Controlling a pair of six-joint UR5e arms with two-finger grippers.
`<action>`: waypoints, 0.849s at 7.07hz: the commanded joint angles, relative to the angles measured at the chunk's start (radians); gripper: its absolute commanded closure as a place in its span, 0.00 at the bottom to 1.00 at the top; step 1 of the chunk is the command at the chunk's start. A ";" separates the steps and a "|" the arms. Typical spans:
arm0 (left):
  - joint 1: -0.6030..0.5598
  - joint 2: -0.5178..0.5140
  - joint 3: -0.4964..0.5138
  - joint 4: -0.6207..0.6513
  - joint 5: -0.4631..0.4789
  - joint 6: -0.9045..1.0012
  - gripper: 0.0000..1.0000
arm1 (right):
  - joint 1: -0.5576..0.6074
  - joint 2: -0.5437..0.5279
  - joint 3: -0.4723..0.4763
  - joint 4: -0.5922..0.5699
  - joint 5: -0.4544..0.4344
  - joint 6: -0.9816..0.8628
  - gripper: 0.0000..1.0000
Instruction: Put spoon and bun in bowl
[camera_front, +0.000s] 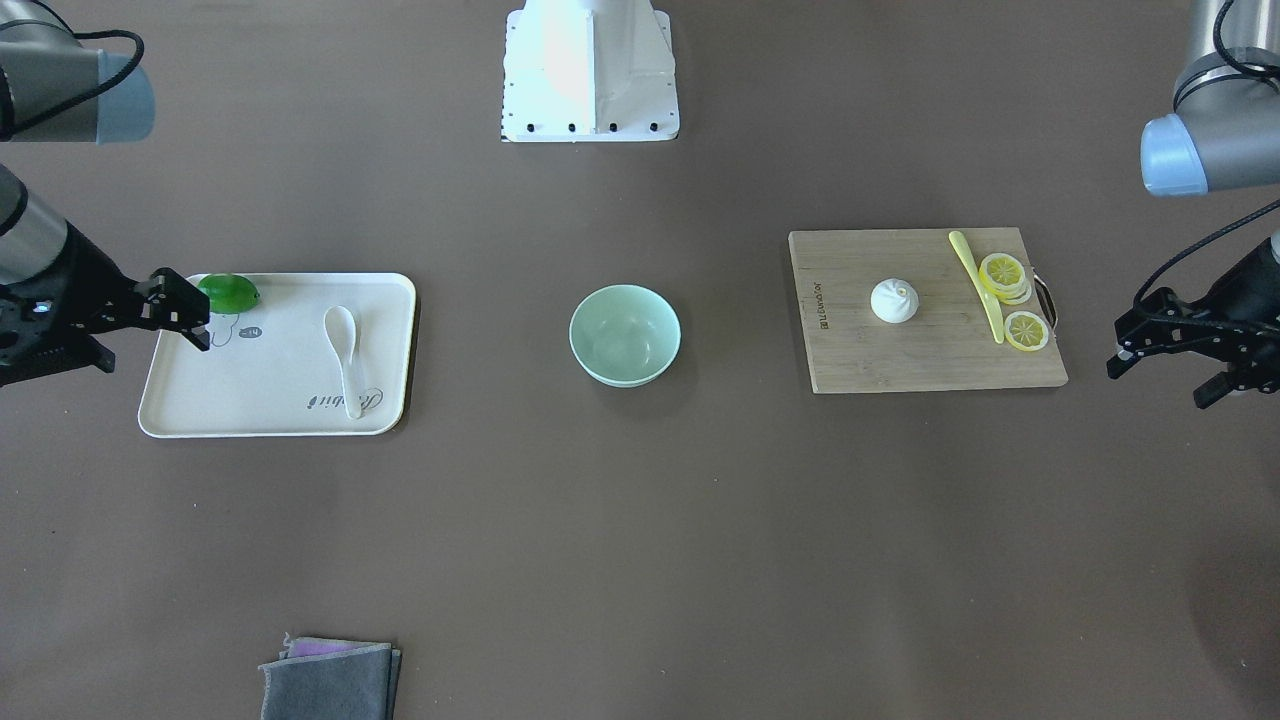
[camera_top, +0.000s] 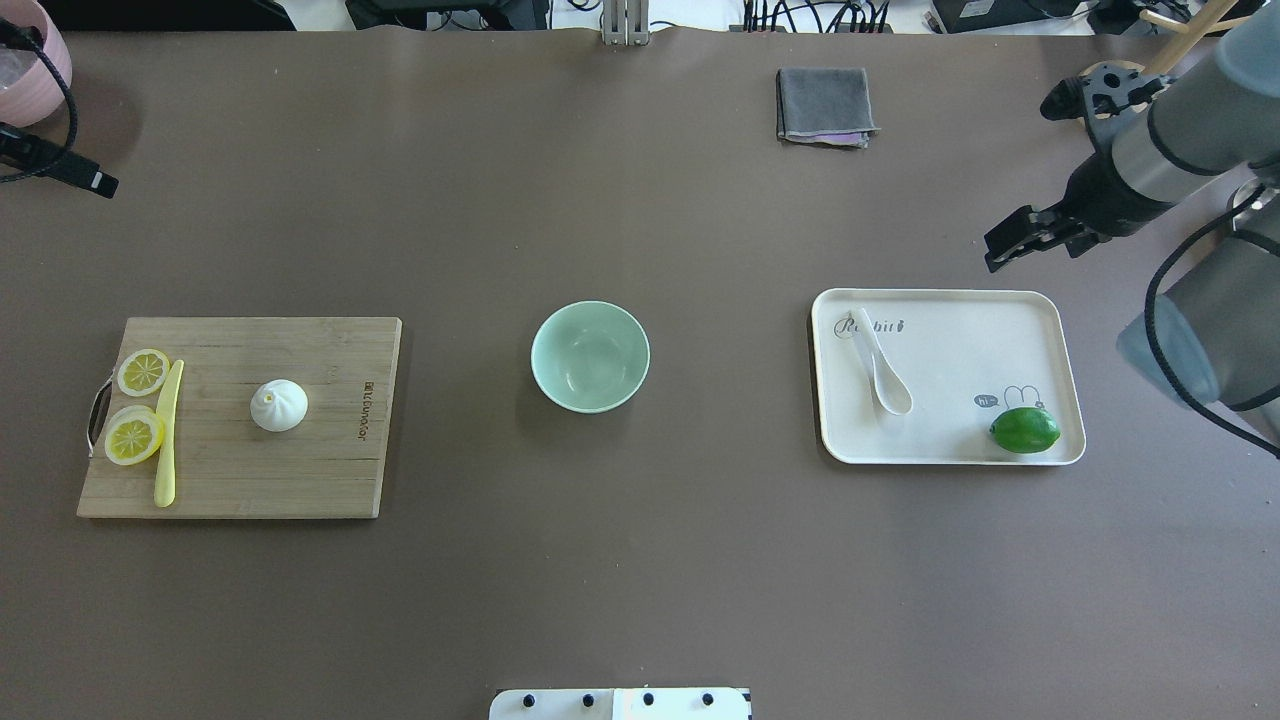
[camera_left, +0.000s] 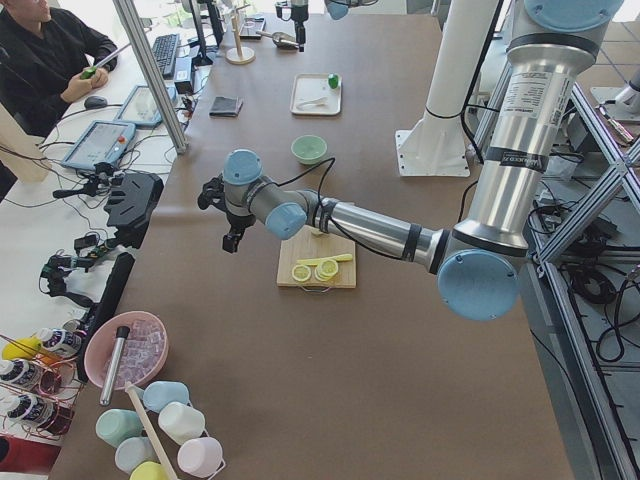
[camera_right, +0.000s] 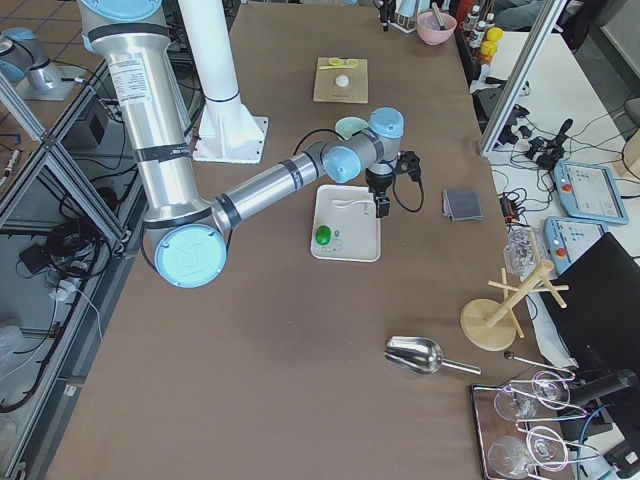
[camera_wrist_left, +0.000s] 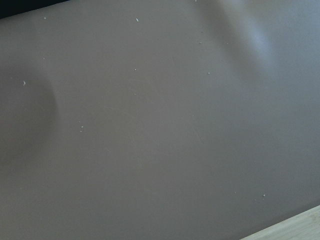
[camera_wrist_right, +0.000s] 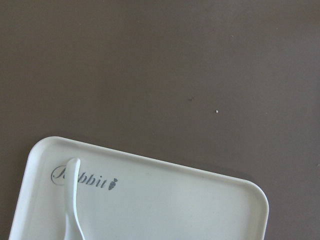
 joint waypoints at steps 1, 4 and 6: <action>0.003 -0.001 0.001 -0.006 -0.002 -0.001 0.02 | -0.107 0.053 -0.042 0.041 -0.076 0.121 0.00; 0.027 -0.001 0.007 -0.005 0.000 -0.001 0.02 | -0.175 0.070 -0.154 0.181 -0.081 0.145 0.00; 0.030 -0.002 0.007 -0.005 0.000 -0.001 0.02 | -0.213 0.110 -0.209 0.182 -0.107 0.145 0.01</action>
